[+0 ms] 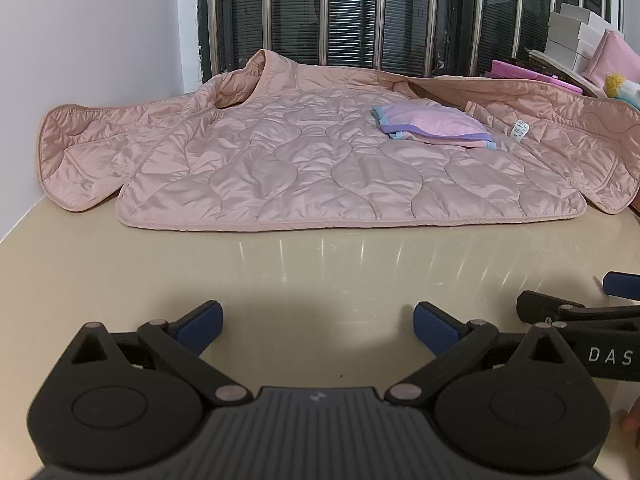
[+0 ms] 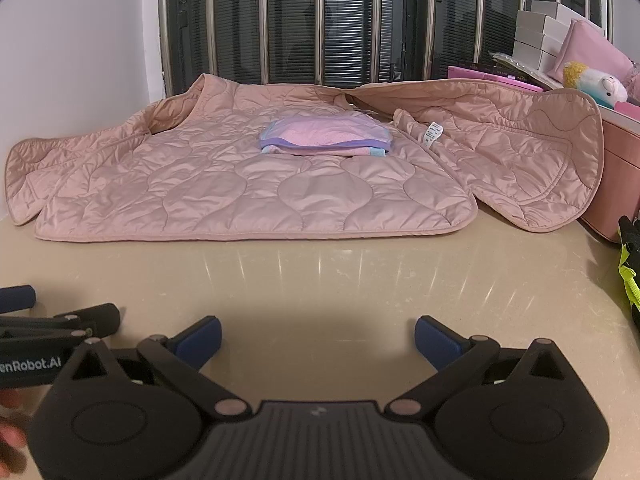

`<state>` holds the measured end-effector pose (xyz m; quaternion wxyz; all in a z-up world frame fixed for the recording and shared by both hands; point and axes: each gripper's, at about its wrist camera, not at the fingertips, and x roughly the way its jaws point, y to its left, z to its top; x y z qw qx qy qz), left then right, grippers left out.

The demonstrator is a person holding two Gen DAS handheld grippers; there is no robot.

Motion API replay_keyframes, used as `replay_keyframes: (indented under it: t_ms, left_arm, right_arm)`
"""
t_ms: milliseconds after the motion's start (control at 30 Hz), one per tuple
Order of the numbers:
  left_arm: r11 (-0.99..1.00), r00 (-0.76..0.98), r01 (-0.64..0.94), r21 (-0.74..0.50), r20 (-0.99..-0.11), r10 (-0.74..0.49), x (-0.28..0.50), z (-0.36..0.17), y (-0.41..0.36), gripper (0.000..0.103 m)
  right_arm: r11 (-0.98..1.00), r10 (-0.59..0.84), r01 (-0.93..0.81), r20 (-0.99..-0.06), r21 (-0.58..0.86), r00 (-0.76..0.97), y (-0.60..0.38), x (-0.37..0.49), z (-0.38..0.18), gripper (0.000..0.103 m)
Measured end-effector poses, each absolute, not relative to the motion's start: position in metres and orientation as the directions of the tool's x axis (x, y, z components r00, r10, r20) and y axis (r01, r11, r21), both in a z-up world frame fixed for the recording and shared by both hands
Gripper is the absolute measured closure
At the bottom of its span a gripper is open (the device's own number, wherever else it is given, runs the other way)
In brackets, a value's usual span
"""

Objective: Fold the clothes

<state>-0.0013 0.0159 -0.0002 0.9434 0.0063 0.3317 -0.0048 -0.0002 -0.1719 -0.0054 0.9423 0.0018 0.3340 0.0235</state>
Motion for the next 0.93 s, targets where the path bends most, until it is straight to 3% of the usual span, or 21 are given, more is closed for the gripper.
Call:
replay_keyframes:
  t_ms: [933]
  left_arm:
    - [1.000,0.780,0.018,0.007,-0.626,-0.010,-0.0011,-0.0002,0.0175,0.001]
  right_arm:
    - [0.999,0.043,-0.041,-0.629,0.018,0.776,-0.1721,-0.0005,-0.0056,0.000]
